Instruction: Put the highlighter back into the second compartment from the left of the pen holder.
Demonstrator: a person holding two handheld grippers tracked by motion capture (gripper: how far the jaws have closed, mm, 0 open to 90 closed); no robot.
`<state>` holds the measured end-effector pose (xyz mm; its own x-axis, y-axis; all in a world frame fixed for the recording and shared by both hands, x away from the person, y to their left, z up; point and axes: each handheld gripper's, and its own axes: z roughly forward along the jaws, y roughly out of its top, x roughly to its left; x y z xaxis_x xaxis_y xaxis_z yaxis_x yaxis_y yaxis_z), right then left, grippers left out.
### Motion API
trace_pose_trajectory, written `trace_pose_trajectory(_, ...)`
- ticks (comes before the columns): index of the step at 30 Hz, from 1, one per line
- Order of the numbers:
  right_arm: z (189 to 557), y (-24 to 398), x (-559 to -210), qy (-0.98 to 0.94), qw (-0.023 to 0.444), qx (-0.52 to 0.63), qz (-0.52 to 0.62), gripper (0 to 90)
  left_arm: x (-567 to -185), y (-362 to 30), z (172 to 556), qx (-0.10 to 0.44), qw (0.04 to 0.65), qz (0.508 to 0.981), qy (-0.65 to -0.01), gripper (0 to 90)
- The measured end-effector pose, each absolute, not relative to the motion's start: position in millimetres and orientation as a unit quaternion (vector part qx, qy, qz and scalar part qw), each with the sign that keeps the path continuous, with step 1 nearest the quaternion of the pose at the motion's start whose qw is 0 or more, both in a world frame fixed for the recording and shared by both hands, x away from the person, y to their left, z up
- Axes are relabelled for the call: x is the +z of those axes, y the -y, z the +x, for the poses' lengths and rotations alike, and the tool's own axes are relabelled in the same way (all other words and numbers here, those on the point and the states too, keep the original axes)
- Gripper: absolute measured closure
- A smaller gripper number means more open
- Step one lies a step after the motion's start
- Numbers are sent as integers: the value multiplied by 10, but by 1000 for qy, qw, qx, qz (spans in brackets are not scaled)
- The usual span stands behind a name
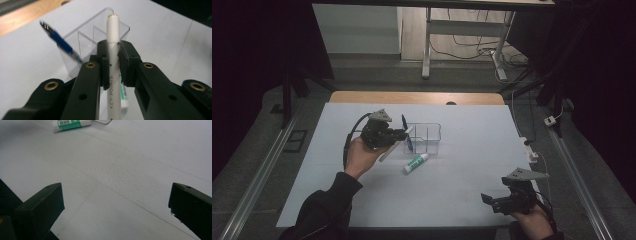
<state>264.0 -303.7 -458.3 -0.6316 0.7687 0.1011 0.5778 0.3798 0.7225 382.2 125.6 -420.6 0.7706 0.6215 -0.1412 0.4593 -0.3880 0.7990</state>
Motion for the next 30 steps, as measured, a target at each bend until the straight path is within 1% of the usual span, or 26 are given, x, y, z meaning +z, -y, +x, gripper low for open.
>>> trace_pose_trajectory(9,2641,3041,-4584,-821,126,377,409,0,-4074,-1064,4021,104,468,817,-321,783)
trace_pose_trajectory(21,2643,3046,-4584,-821,124,379,408,0,-4005,-866,4281,113,502,792,-328,783)
trace_pose_trajectory(30,2640,3051,-4582,-820,121,382,408,14,-3927,-585,4434,131,495,803,-304,783)
